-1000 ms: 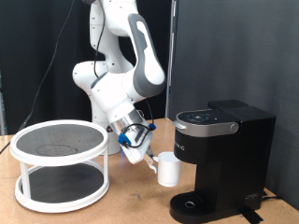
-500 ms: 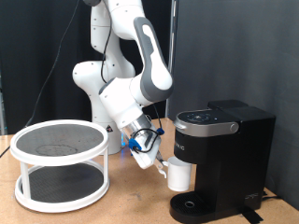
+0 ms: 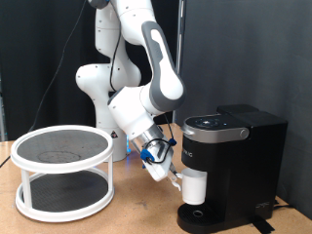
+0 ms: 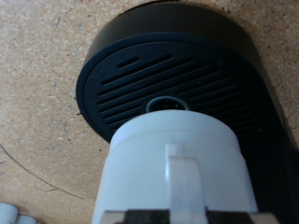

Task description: Make a cup of coffee with the keurig machine

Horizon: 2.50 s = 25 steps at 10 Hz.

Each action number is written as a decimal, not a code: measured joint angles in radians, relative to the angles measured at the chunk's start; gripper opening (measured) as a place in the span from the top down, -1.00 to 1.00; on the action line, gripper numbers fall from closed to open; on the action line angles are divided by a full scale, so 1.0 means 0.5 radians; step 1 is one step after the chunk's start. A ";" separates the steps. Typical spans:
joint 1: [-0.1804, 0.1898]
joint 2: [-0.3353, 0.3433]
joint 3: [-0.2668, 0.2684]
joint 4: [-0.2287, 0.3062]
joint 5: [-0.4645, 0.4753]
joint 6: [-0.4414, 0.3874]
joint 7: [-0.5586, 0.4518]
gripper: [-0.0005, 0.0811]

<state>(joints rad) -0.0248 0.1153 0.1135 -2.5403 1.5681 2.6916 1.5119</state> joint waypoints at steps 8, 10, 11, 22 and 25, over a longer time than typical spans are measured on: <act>0.001 0.238 0.035 0.127 0.263 0.063 -0.281 0.99; -0.003 0.247 0.035 0.143 0.266 0.062 -0.280 0.99; -0.003 0.248 0.035 0.143 0.266 0.059 -0.281 0.99; -0.199 0.089 -0.095 -0.098 -0.058 -0.511 -0.468 -0.79; -0.264 -0.036 -0.130 -0.189 -0.084 -0.627 -0.464 -0.81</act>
<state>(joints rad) -0.1566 0.0971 0.0484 -2.6347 1.5262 2.3781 1.2798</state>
